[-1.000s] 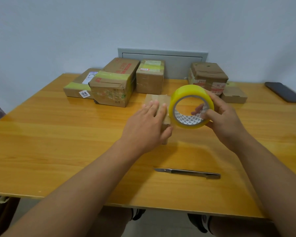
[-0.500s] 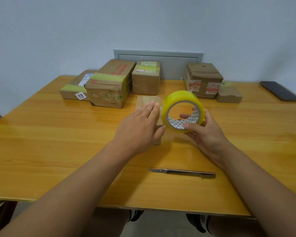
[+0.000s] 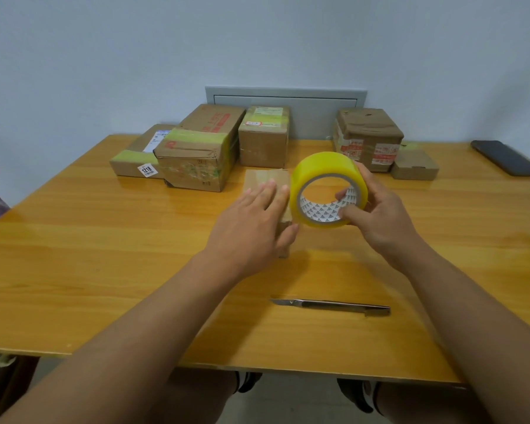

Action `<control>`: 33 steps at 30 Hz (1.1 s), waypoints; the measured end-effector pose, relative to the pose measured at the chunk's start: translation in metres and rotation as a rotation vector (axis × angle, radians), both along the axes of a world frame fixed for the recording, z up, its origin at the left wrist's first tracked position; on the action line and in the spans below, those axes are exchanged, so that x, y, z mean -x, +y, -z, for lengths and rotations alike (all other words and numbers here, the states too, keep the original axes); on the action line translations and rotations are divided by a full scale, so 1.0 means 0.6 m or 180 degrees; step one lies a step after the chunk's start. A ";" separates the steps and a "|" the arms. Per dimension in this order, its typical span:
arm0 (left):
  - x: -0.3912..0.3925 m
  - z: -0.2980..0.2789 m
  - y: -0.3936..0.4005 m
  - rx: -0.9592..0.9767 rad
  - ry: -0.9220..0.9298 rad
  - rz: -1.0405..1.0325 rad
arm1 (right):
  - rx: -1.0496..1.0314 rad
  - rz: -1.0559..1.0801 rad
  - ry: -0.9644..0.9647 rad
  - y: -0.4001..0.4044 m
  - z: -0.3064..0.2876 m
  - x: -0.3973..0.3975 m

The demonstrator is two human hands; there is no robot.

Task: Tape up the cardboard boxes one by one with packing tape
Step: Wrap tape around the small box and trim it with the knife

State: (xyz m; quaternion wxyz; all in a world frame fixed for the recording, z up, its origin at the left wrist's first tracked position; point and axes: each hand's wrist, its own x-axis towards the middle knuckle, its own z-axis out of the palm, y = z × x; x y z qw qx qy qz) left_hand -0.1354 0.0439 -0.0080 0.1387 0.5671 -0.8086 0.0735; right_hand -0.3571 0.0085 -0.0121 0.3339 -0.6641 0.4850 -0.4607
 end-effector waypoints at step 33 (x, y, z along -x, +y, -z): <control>-0.032 0.027 0.006 -0.0431 0.2621 0.0228 | 0.0012 -0.0557 -0.0694 0.055 -0.034 -0.090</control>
